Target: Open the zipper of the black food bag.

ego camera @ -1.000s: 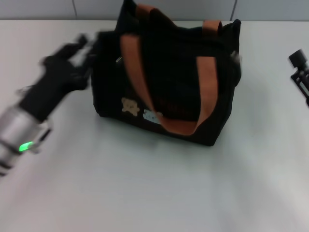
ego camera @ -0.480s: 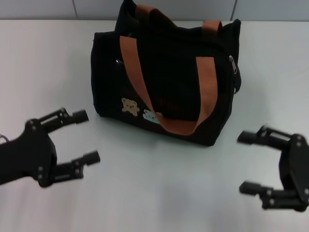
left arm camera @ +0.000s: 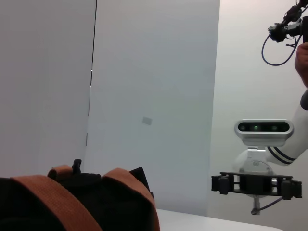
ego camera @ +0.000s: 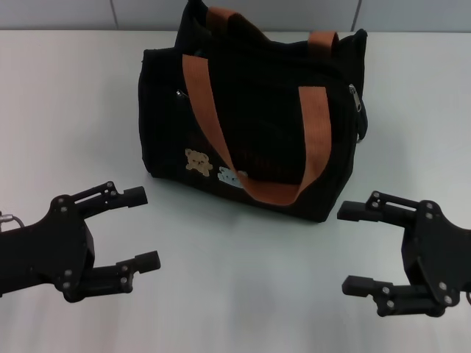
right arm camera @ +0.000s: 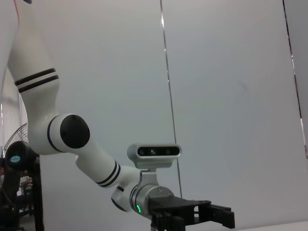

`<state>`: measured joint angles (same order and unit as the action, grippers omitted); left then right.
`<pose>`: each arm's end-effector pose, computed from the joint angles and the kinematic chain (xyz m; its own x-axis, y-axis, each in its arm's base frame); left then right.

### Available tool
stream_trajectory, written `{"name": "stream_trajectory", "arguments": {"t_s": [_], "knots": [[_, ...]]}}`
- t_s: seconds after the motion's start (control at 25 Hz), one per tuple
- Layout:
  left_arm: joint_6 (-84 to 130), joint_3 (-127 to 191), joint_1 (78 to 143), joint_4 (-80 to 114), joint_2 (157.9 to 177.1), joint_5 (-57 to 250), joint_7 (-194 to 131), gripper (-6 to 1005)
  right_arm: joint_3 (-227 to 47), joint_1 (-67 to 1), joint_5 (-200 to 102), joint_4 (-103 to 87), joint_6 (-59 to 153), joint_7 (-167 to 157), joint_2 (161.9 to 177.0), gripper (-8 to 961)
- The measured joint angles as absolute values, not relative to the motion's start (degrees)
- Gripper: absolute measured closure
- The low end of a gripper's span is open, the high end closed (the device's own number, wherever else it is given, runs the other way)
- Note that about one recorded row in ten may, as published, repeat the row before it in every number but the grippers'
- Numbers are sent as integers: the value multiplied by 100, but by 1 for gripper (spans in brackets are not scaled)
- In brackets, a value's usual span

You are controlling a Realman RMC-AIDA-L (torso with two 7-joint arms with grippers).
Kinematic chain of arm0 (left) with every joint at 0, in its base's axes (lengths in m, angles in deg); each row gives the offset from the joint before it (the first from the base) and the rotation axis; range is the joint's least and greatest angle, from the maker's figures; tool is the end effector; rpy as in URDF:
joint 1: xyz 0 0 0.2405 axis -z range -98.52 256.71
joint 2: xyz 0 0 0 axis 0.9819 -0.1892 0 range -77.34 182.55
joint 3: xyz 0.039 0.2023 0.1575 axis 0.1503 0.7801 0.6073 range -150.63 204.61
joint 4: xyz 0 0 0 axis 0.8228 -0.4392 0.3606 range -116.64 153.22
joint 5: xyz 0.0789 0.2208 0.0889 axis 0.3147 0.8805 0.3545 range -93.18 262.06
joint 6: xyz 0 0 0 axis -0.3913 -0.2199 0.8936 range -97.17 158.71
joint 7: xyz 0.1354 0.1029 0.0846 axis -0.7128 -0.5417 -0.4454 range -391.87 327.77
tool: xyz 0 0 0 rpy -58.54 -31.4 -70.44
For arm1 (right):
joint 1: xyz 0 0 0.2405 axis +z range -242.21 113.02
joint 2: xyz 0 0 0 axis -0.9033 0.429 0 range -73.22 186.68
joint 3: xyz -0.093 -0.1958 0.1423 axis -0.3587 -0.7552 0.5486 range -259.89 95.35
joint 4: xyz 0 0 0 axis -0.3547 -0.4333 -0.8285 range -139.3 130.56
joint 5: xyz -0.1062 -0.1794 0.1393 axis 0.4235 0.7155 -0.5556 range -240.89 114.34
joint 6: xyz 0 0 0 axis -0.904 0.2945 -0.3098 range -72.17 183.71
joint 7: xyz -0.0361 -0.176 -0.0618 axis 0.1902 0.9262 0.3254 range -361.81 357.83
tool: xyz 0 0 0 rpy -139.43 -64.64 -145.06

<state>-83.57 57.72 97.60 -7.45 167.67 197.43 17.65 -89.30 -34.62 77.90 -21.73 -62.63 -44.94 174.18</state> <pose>-0.3078 0.2550 -0.0105 0.6957 0.0681 0.7151 0.2355 -0.9621 -0.1375 0.2641 0.2617 -0.0462 0.6438 -0.0537 -0.7633 -0.0970 -0.9952 -0.0118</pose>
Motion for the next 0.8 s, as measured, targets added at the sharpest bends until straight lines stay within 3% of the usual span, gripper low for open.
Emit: {"name": "stream_trajectory", "arguments": {"t_s": [0.8], "knots": [[-8354,5775,9913,-755,16813,19748,1832,167,-8956,-3205,7775,-2204,-6248,-4772,17371,147]]}}
